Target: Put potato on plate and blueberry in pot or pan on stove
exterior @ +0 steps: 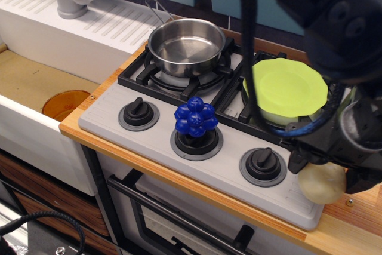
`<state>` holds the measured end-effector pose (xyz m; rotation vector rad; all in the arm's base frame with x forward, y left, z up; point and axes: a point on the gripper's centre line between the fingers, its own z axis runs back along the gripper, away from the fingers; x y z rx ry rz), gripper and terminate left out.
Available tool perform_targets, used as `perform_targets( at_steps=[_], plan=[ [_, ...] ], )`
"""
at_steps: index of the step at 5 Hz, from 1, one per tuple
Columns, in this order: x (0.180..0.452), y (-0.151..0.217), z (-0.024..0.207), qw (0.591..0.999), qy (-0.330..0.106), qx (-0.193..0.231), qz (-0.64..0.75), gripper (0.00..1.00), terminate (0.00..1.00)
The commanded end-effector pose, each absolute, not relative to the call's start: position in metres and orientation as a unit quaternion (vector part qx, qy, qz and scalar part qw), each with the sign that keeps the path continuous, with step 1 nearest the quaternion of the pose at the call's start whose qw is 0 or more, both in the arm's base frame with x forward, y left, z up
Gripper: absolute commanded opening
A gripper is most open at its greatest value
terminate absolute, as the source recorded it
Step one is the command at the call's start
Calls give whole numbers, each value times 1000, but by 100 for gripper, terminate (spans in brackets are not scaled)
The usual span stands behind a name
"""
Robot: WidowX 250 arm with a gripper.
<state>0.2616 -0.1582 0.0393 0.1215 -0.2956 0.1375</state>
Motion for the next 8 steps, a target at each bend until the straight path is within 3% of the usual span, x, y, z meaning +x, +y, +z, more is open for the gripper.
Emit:
perform_targets(
  at_steps=[1, 3, 5, 6, 7, 8],
  plan=[
    [291, -146, 100, 987, -144, 41, 58, 0, 0],
    [337, -107, 104, 990, -138, 28, 24, 0, 0],
    [376, -93, 76, 988, -156, 7, 14, 0, 0],
    [383, -95, 64, 986, -166, 2, 13, 0, 0],
    [381, -101, 65, 987, -162, 13, 14, 100, 0],
    [372, -107, 79, 988, -149, 22, 25, 100, 0]
  ],
)
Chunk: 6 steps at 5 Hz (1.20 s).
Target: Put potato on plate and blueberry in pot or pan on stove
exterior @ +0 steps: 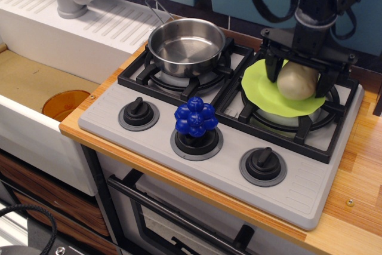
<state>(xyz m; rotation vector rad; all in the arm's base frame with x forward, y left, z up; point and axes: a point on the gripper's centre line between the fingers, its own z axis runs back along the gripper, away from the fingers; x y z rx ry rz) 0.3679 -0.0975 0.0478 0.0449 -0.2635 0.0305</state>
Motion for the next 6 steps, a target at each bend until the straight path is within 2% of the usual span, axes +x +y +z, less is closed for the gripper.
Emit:
perform_targets(
  at_steps=[1, 3, 4, 5, 6],
  plan=[
    [360, -114, 102, 990, -129, 33, 37, 100, 0],
    [348, -110, 134, 993, -103, 45, 33, 100, 0],
    [345, -92, 143, 994, -98, 49, 16, 100, 0],
    [338, -73, 146, 993, -102, 53, -1, 100, 0],
    [338, -73, 146, 993, -102, 53, -1, 100, 0]
  ],
)
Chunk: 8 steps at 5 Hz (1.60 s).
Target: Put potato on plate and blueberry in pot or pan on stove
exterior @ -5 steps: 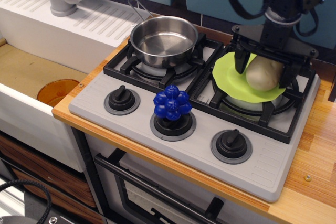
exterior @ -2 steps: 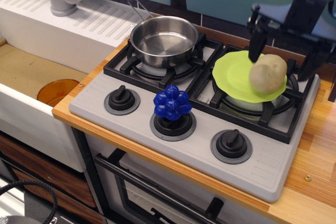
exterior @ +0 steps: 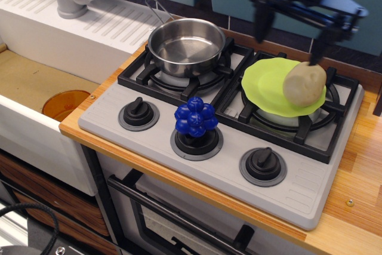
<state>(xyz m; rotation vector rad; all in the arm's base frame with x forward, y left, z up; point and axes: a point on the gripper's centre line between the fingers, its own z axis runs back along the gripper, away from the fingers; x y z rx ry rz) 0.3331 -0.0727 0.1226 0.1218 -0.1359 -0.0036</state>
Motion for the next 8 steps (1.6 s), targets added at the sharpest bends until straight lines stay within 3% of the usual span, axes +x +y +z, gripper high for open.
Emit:
perform_targets(
  at_steps=[1, 2, 4, 5, 8],
  plan=[
    [338, -73, 146, 993, -102, 53, -1, 100, 0],
    [338, -73, 146, 993, -102, 53, -1, 100, 0],
    [311, -46, 174, 987, -115, 108, 9, 100, 0],
    [306, -35, 175, 985, -124, 121, 3, 100, 0],
    [297, -16, 131, 984, -149, 97, 13, 100, 0]
  ],
)
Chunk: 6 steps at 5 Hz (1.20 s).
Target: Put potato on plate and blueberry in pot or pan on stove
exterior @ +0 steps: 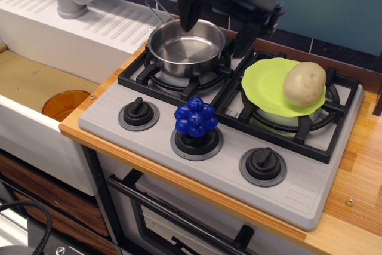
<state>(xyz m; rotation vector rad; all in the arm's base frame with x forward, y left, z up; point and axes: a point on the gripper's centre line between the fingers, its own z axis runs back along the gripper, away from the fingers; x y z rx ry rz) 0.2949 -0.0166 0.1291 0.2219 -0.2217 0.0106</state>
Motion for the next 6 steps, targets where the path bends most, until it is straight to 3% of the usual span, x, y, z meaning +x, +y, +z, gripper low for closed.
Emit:
perform_targets(
  at_steps=[1, 3, 6],
  plan=[
    [291, -16, 115, 983, -157, 89, 14, 100, 0],
    [275, -15, 91, 980, -180, 83, 18, 100, 0],
    [274, -21, 62, 976, -203, 77, 23, 100, 0]
  ],
)
